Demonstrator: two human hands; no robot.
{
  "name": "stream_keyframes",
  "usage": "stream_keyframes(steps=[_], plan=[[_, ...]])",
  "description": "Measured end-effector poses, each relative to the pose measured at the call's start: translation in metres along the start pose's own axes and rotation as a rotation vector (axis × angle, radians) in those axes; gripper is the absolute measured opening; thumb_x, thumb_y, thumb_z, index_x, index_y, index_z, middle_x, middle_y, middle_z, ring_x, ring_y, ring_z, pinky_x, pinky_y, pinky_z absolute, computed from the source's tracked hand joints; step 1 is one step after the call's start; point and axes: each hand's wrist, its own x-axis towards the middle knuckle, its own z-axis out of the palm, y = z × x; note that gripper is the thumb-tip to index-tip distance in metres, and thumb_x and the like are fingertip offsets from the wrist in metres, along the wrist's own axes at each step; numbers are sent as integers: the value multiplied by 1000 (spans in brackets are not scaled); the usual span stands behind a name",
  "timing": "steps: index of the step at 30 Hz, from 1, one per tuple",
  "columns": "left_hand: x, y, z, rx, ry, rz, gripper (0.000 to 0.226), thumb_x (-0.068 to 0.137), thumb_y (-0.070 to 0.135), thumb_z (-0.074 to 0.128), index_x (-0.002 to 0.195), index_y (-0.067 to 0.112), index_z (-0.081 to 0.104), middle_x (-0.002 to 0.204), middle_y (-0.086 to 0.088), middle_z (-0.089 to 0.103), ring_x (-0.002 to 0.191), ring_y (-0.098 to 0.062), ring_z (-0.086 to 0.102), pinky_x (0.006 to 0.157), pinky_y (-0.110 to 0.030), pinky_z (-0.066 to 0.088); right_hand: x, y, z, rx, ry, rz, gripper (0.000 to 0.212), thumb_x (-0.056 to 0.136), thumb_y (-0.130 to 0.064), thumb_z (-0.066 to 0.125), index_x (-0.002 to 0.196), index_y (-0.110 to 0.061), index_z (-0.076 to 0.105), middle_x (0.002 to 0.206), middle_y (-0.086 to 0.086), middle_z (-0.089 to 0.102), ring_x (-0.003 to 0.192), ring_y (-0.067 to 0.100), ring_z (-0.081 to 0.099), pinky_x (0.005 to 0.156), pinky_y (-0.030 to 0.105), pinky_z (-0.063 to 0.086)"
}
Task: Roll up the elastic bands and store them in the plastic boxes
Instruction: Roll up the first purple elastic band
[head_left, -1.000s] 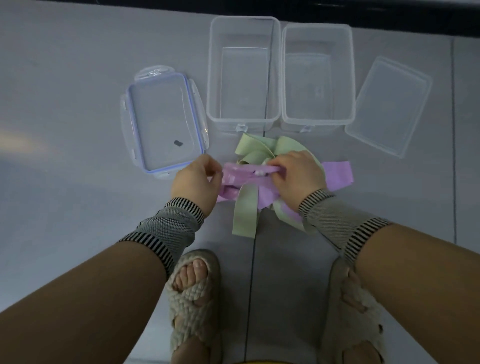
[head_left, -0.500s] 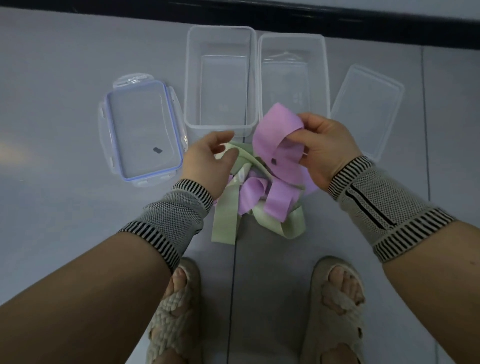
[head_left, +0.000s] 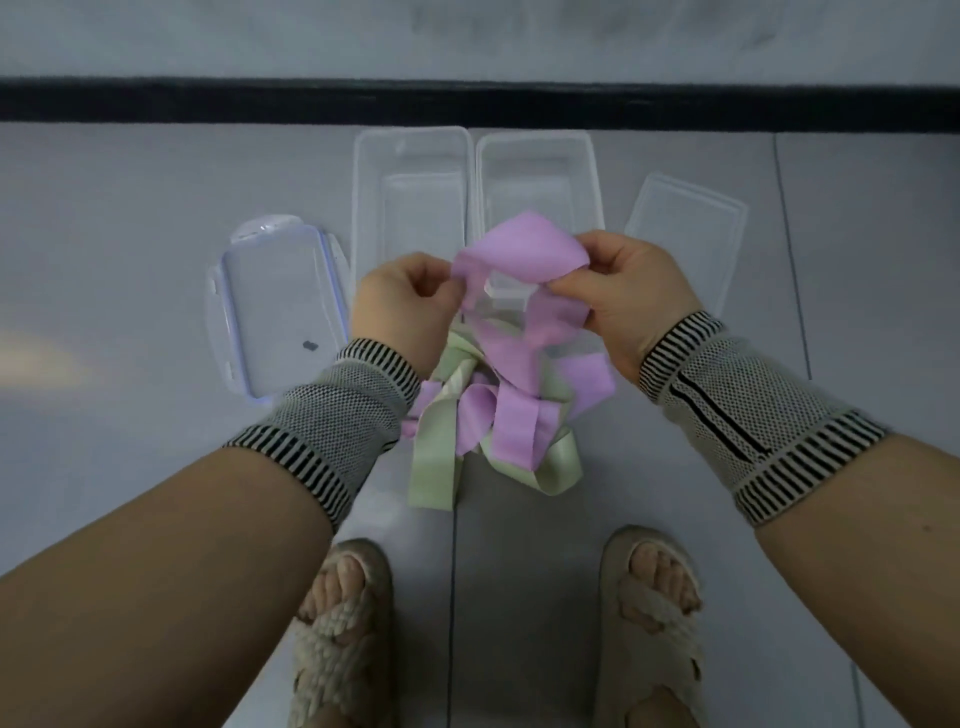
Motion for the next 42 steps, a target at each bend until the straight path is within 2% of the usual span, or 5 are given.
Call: stream_keyframes(steps=[11,16,25,33,42], plan=[[-55,156,-96,-52,44,268,10,84,12,64,77,19,66,66,8,61,53,3,51,56,-12,42,-76,-157,-20,-465,-124,-307,57,69,-7,80,119,-19,54,109,2,62,92,14,59,77,18,50],[-104,223,-139,-80,24,333,13,83,11,64,75,21,67,71,5,66,61,-3,60,62,-17,50,-146,-217,-29,-809,-206,-335,48,63,-33,86,101,-27,58,111,-8,54,105,8,51,86,19,37],[-195,300,-194,-3,11,507,8,85,9,61,81,14,67,71,3,64,47,7,49,51,-7,38,-243,-285,-21,-405,-9,-373,68,79,-27,74,138,-21,41,124,-3,52,113,15,54,85,23,47],[-247,320,-226,-5,84,590,9,84,6,61,83,13,67,69,6,62,61,-4,55,57,-9,44,-295,-308,-12,-316,-92,-306,12,82,-15,71,91,-18,64,80,9,67,80,26,67,77,36,55],[-263,337,-266,196,206,608,9,82,17,65,75,22,62,76,4,65,75,-17,63,75,-29,53,-322,-364,-7,-410,438,-425,25,78,-20,64,59,-19,48,63,3,58,74,31,66,71,36,55]])
